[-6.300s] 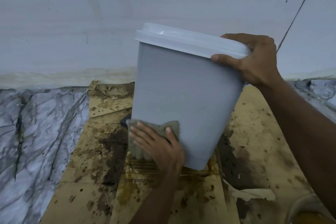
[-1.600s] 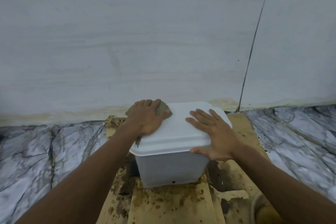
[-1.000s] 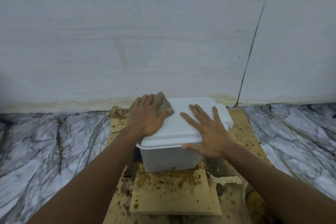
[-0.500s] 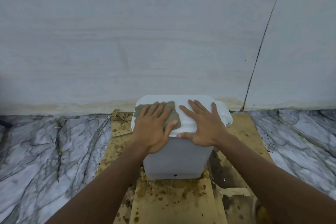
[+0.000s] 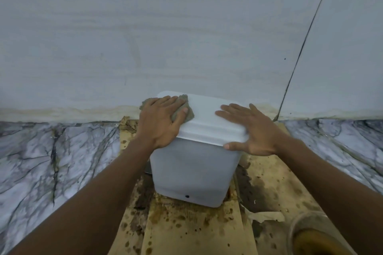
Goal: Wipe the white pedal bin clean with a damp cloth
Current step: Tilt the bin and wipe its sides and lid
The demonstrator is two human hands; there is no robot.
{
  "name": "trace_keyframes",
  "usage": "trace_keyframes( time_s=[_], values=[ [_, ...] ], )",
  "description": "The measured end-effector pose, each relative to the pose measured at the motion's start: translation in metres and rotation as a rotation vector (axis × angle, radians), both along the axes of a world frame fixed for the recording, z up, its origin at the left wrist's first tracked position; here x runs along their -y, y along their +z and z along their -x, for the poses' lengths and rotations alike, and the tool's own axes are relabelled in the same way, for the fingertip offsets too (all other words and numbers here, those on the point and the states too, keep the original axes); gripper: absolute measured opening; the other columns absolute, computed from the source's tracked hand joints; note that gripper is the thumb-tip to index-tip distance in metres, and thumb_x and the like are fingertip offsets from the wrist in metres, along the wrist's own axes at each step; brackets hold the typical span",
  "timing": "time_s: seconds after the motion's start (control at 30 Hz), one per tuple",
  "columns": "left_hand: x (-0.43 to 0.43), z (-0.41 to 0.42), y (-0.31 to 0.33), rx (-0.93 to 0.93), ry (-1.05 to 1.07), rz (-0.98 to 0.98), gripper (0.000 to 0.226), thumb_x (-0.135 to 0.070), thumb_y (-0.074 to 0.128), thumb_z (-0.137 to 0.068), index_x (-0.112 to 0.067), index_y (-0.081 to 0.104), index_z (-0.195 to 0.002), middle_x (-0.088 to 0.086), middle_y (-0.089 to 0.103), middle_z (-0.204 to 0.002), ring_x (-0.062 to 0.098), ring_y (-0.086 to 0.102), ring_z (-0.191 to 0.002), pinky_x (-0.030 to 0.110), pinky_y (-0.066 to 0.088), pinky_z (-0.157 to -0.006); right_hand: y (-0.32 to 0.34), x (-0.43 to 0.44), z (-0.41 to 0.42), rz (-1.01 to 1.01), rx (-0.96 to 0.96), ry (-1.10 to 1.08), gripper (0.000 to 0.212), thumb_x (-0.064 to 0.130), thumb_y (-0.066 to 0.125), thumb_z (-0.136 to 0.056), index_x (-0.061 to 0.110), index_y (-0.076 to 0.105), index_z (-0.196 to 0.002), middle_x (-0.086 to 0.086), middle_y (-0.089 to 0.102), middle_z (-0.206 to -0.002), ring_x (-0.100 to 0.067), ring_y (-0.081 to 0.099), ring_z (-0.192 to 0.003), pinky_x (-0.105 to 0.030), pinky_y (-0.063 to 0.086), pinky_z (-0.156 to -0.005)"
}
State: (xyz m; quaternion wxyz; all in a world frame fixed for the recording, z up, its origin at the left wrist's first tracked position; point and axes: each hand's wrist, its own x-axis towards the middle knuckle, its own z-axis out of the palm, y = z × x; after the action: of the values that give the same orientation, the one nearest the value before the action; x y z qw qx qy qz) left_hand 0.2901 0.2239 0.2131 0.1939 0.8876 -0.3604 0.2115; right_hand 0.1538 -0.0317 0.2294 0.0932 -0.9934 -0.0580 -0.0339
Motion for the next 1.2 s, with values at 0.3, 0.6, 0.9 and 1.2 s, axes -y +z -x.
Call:
trace_keyframes(
  time_s=[0.3, 0.6, 0.9, 1.2],
  values=[
    [-0.026, 0.048, -0.012, -0.032, -0.005, -0.026, 0.055, -0.050, 0.028, -0.103, -0.023, 0.057, -0.142, 0.001, 0.053, -0.148, 0.019, 0.041, -0.143, 0.039, 0.023, -0.118, -0.034, -0.029, 0.051, -0.006, 0.208, 0.006, 0.082, 0.080, 0.040, -0.085, 0.043, 0.024, -0.156, 0.014, 0.018, -0.166, -0.011, 0.008, -0.156, -0.057, 0.001, -0.125],
    [-0.016, 0.078, -0.011, -0.164, 0.001, -0.086, 0.075, -0.062, -0.001, -0.097, -0.027, 0.021, -0.160, -0.002, 0.013, -0.168, 0.012, -0.001, -0.155, 0.037, -0.008, -0.124, -0.036, -0.086, 0.104, 0.050, 0.153, -0.190, 0.083, 0.076, 0.032, -0.089, 0.040, 0.009, -0.160, 0.009, -0.003, -0.169, -0.018, -0.012, -0.156, -0.060, -0.017, -0.119],
    [0.034, 0.082, -0.019, -0.306, -0.130, -0.016, 0.064, -0.058, 0.014, -0.104, -0.028, 0.021, -0.160, -0.004, 0.010, -0.169, 0.009, -0.008, -0.154, 0.033, -0.019, -0.121, -0.028, -0.050, 0.067, -0.048, 0.086, -0.255, 0.090, 0.081, 0.031, -0.079, 0.042, 0.015, -0.158, 0.011, 0.006, -0.169, -0.013, -0.004, -0.156, -0.057, -0.011, -0.122],
    [0.067, 0.058, -0.032, -0.203, -0.177, 0.131, 0.065, -0.060, 0.018, -0.101, -0.026, 0.044, -0.149, -0.001, 0.032, -0.161, 0.016, 0.008, -0.153, 0.039, -0.007, -0.124, -0.021, 0.017, 0.052, 0.096, 0.137, -0.102, 0.096, 0.096, 0.022, -0.074, 0.045, 0.022, -0.156, 0.017, 0.021, -0.165, -0.013, 0.019, -0.153, -0.048, 0.019, -0.120]
  ],
)
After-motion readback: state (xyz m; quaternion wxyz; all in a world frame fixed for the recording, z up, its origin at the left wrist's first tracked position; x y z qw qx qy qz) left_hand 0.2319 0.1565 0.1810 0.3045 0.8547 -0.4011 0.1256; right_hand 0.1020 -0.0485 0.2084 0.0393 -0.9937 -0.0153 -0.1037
